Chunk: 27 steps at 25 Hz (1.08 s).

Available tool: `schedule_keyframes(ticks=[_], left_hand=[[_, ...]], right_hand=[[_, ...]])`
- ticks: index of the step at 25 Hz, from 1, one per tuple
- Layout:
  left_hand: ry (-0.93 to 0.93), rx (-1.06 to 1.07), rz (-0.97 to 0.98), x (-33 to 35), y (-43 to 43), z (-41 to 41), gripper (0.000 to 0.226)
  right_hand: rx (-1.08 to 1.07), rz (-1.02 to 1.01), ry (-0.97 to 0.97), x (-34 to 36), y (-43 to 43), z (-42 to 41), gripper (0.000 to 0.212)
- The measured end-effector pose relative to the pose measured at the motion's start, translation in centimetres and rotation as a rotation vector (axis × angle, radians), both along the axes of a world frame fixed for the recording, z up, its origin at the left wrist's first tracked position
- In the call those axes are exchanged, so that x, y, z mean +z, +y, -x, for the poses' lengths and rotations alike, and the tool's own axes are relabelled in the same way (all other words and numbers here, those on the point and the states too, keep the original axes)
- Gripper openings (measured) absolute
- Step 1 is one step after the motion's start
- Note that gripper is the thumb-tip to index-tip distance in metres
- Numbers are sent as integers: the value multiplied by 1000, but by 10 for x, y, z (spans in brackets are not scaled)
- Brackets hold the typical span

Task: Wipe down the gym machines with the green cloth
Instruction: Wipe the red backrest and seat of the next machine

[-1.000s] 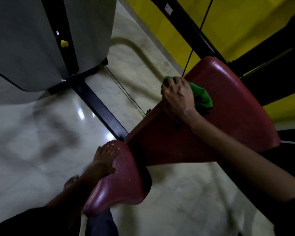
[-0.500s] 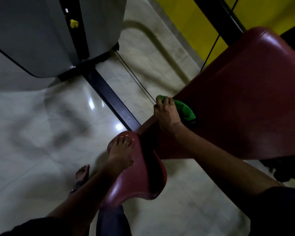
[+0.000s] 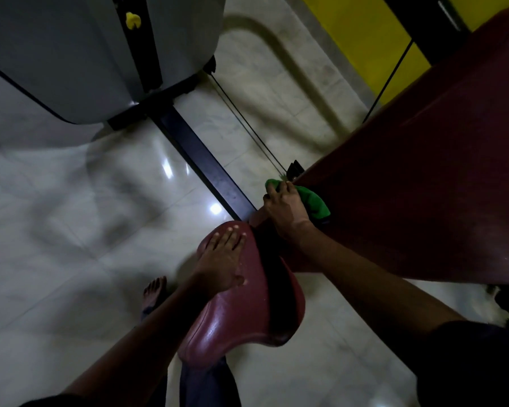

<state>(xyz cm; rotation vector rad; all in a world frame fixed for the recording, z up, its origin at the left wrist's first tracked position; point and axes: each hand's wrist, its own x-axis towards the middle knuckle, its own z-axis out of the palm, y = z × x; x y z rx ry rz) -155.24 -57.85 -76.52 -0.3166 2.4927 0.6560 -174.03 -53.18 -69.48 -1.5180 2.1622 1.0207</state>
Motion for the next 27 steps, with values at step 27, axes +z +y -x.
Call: schedule_keyframes(ticks=[27], left_hand=[[141, 17, -220, -26, -19, 6, 82]], right_hand=[[132, 252, -116, -49, 81, -17, 55]])
